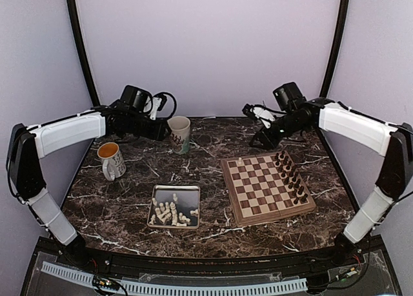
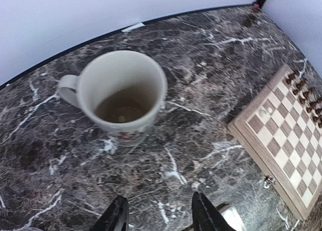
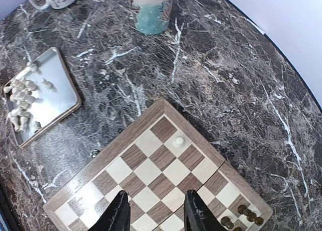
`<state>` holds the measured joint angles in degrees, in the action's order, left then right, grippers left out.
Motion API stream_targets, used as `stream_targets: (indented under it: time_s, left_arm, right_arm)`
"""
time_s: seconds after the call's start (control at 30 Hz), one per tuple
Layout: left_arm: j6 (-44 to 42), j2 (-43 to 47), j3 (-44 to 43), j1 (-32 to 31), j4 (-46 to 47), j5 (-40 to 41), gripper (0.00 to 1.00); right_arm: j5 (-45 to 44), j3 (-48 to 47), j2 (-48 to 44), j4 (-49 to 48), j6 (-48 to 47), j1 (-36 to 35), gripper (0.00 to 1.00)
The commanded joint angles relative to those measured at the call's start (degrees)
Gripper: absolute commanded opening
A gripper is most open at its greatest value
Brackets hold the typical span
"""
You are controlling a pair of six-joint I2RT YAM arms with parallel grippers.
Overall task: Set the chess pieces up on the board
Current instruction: Pick up the pawn from the storage box.
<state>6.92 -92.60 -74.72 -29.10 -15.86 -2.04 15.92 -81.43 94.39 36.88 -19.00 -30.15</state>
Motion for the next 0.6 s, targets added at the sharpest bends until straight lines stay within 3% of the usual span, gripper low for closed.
stream_targets:
  time_s: [0.0, 0.17, 0.4, 0.57]
  left_arm:
    - [-3.06, -3.25, -6.94, -5.52, -14.99, -0.85, 0.44]
    - [-0.94, -4.72, -6.43, -12.43, -23.94, 0.65, 0.39]
    - [5.62, -6.77, -3.97, -15.60, -28.04, 1.72, 0.37]
    - [8.32, -12.36, -7.09, -15.99, -32.67, 1.74, 0.37]
  right_arm:
    - [9.53, 13.29, -8.47, -7.18, -1.54, 0.73, 0.37]
    - [13.77, 25.61, -15.71, -15.54, -0.86, 1.15, 0.38]
    - [13.69, 24.58, -16.38, -14.66, -2.94, 1.24, 0.38]
    - [14.91, 24.51, -17.01, -14.38, -2.75, 1.24, 0.38]
